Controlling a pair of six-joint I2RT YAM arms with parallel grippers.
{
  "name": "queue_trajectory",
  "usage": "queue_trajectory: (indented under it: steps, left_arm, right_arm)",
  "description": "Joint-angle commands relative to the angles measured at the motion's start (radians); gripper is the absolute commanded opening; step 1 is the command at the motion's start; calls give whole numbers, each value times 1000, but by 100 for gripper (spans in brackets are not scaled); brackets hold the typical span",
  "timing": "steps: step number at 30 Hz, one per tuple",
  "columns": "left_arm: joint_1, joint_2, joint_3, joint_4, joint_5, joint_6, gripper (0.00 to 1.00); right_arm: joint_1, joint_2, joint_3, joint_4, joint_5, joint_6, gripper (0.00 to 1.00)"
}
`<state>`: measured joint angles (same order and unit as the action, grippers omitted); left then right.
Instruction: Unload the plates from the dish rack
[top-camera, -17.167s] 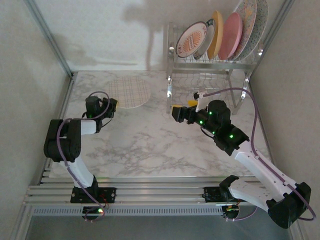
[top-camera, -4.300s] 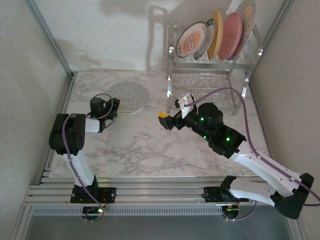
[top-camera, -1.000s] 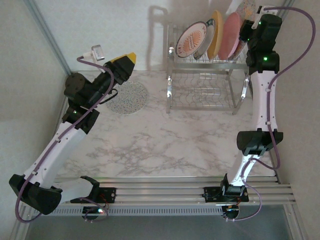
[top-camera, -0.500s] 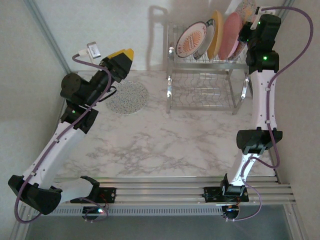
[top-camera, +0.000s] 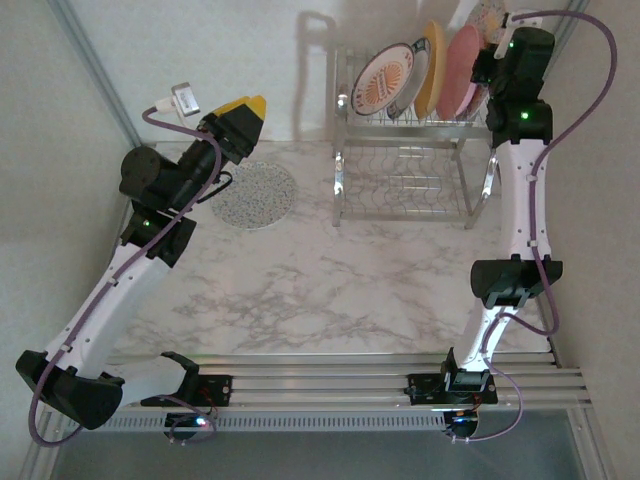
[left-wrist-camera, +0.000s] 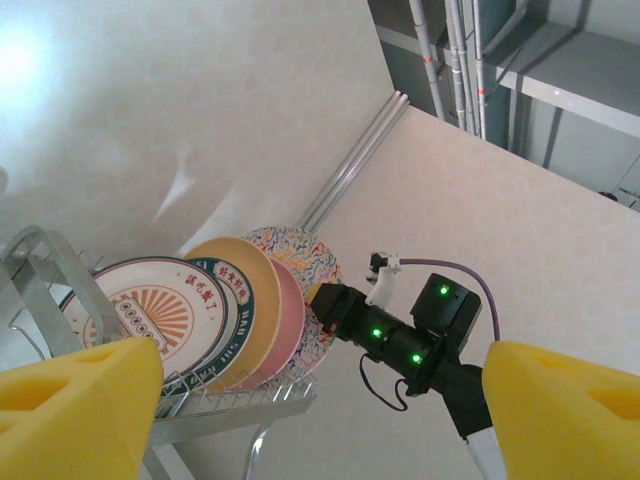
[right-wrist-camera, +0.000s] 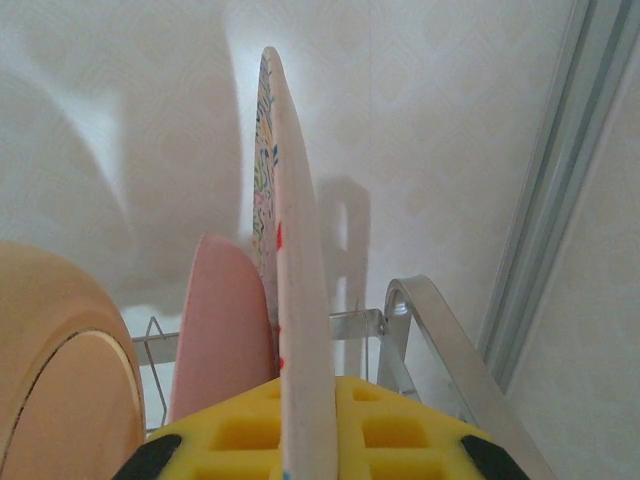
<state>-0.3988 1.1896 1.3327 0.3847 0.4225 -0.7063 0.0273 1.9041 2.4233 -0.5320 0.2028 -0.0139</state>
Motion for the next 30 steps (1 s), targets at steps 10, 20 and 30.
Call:
queue_trajectory:
  steps: [10, 20, 30]
  left_arm:
    - [-11, -30, 23, 34, -8, 13, 83]
    - [-11, -24, 17, 47, -4, 3, 82]
    - [-11, -27, 10, 62, -1, -7, 82]
  right_arm:
    - [47, -17, 76, 54, 200, -126, 0]
    - [52, -60, 70, 121, 247, -187, 0]
    - [52, -90, 86, 149, 276, -210, 0]
